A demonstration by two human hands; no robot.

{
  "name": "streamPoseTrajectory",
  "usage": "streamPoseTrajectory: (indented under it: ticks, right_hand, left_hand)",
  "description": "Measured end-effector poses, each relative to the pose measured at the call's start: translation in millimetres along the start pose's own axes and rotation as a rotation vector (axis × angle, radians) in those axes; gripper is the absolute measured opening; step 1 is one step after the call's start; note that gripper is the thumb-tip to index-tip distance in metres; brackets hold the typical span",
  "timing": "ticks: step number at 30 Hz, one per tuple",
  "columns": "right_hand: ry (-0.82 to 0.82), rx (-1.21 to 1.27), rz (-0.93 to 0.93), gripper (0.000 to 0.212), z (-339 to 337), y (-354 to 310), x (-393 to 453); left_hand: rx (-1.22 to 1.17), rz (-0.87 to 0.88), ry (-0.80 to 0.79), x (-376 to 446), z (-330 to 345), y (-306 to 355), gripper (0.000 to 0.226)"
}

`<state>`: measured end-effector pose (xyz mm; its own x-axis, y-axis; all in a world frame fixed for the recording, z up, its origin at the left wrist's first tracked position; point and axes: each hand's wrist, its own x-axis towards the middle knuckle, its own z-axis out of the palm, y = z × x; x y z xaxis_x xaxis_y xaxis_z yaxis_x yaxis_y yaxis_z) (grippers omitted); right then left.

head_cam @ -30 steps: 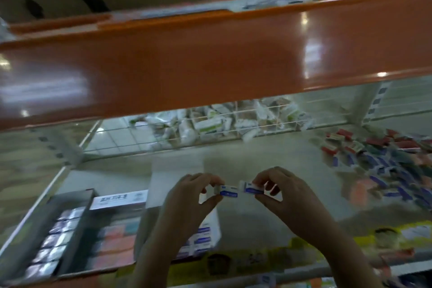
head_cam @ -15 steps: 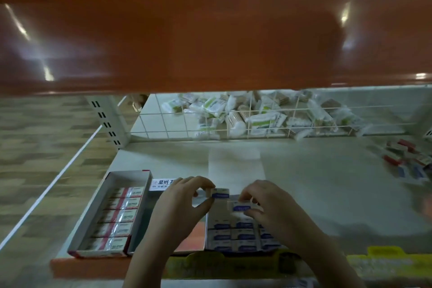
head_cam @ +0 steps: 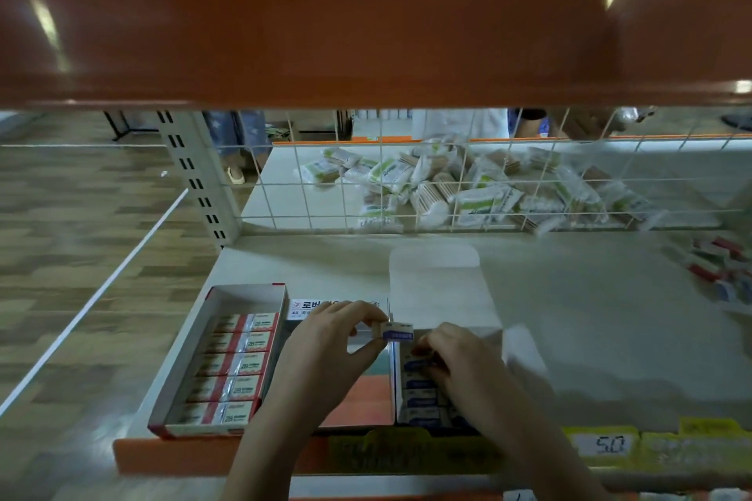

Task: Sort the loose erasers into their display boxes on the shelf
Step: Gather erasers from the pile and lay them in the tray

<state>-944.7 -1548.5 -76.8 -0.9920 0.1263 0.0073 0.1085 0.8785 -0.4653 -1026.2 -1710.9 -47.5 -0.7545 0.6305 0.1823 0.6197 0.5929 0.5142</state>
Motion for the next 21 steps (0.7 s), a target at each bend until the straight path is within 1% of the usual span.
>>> streamPoseTrajectory:
  ticks: [6, 10, 12, 14, 17, 21]
  right_hand:
    - [-0.041, 0.084, 0.005, 0.022, -3, 2, 1]
    - [-0.014, 0.090, 0.002, 0.024, -9, 1, -3]
    - [0.054, 0.048, 0.024, 0.023, -15, 5, -8]
    - [0.158, 0.001, 0.020, 0.020, -22, 15, -13]
    - [0.260, -0.019, 0.057, 0.016, -32, 32, -22]
    - [0.367, -0.044, 0.144, 0.013, -42, 51, -34]
  left_hand:
    - [0.005, 0.012, 0.025, 0, 0, -1, 0.020]
    - [0.014, 0.037, 0.017, 3, 4, 5, 0.019]
    - [0.022, 0.053, -0.012, 6, 6, 11, 0.021]
    - [0.036, 0.070, -0.055, 8, 10, 19, 0.022]
    - [0.058, 0.091, -0.120, 10, 17, 35, 0.026]
    - [0.195, 0.096, -0.148, 13, 32, 54, 0.026]
